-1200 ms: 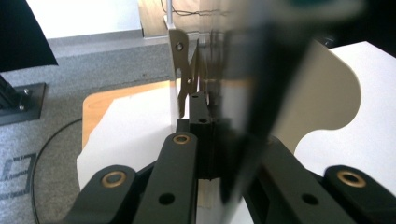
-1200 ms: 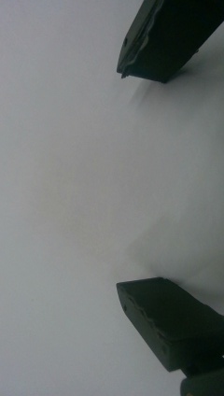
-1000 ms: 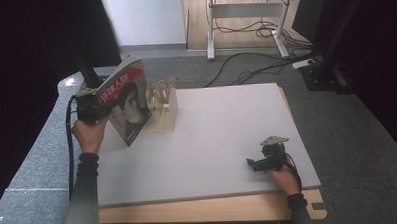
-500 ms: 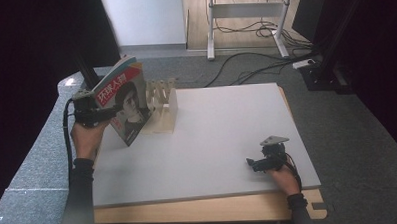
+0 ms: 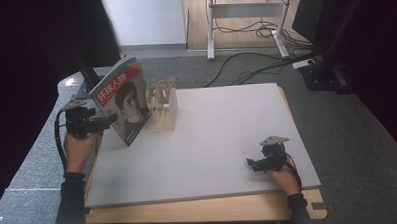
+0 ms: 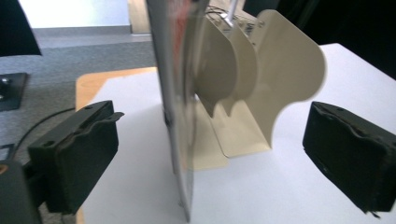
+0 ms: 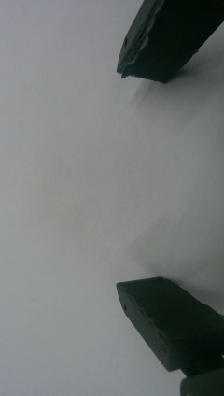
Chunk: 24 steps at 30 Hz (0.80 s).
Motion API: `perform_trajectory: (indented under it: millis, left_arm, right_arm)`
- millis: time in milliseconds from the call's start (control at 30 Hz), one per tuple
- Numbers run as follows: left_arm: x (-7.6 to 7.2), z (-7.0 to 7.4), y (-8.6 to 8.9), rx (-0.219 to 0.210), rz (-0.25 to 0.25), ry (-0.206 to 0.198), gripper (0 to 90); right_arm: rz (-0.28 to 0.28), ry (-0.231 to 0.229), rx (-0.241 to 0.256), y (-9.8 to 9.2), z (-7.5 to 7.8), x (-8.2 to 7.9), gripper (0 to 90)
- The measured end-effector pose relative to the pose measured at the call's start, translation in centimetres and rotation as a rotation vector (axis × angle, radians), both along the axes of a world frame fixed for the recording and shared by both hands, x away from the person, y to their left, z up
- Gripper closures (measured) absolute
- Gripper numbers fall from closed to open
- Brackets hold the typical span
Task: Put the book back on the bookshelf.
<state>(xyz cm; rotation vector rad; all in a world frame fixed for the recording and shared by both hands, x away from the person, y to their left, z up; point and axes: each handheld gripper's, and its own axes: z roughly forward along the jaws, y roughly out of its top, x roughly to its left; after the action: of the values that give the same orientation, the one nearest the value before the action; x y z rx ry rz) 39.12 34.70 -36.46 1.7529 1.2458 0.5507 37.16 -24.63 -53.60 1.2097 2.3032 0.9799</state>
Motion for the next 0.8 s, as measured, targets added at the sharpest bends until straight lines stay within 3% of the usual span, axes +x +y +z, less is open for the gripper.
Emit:
perform_trajectory:
  millis: [300, 800]
  left_arm:
    - [-2.5, -0.2, -0.6, 0.026, -0.045, -0.002, 0.8]
    - [-4.5, -3.1, -5.0, 0.055, -0.179, 0.012, 0.0]
  right_arm:
    - [0.000, -0.001, -0.001, 0.0, 0.0, 0.0, 0.0]
    - [-0.001, 0.000, 0.001, 0.0, 0.0, 0.0, 0.0]
